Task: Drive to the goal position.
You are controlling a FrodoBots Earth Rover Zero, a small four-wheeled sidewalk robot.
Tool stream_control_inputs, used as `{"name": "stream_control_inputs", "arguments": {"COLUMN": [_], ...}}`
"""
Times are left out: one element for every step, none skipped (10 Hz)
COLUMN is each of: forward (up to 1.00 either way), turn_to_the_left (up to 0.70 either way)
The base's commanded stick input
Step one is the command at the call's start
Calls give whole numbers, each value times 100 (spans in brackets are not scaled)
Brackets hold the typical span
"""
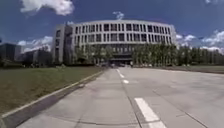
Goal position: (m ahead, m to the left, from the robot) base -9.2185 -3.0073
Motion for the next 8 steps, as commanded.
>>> {"name": "stream_control_inputs", "arguments": {"forward": [70,70,70,70,70,70,70,70], "turn_to_the_left": [0,0,0,0,0,0,0,0]}}
